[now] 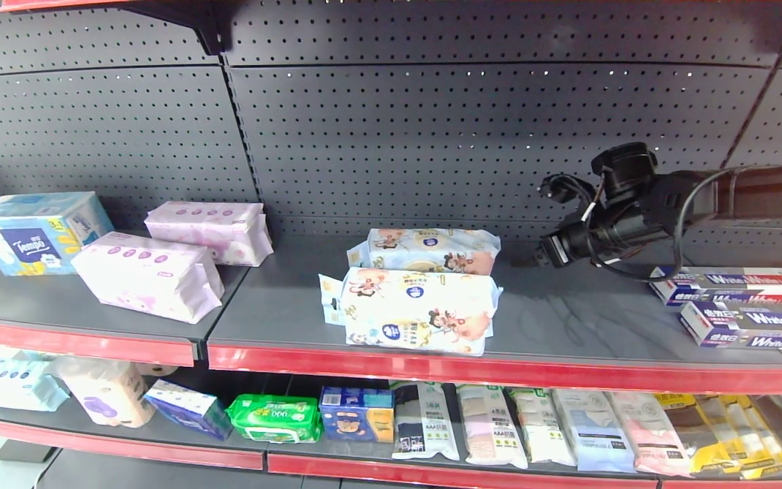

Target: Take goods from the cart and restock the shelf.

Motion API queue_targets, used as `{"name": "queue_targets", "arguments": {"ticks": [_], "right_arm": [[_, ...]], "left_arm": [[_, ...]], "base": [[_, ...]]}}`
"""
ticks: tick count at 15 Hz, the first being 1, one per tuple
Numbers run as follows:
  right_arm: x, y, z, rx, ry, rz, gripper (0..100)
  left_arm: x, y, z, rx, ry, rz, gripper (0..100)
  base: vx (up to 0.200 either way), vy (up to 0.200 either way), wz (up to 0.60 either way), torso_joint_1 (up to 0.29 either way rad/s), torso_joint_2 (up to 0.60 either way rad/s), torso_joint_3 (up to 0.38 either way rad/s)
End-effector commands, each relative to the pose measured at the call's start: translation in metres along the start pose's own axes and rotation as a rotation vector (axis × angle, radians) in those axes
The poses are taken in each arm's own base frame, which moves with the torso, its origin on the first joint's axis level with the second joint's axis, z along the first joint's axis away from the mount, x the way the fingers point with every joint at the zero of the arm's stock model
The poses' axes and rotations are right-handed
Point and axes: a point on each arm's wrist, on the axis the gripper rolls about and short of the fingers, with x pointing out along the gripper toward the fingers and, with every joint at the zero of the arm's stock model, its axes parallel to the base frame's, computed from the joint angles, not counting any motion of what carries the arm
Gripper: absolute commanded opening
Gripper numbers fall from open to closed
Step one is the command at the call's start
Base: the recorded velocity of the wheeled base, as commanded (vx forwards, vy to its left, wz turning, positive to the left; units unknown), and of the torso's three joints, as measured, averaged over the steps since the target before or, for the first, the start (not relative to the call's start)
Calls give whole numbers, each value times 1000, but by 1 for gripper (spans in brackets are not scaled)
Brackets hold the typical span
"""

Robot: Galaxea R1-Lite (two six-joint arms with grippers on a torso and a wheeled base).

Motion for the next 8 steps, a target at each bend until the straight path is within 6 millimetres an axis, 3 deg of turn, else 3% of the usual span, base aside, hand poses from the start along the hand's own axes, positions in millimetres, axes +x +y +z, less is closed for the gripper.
{"name": "queue_targets", "arguments": {"ticks": [1, 8], "right_arm": [[6, 8, 4, 15, -9, -7, 100], [15, 7, 4, 34, -2, -26, 100]], "left_arm": [[0, 0, 0, 0, 0, 1, 100], [0, 0, 0, 0, 2, 1, 100]], "base": [[0, 0, 0, 0, 0, 0], [0, 0, 0, 0, 0, 0]]}}
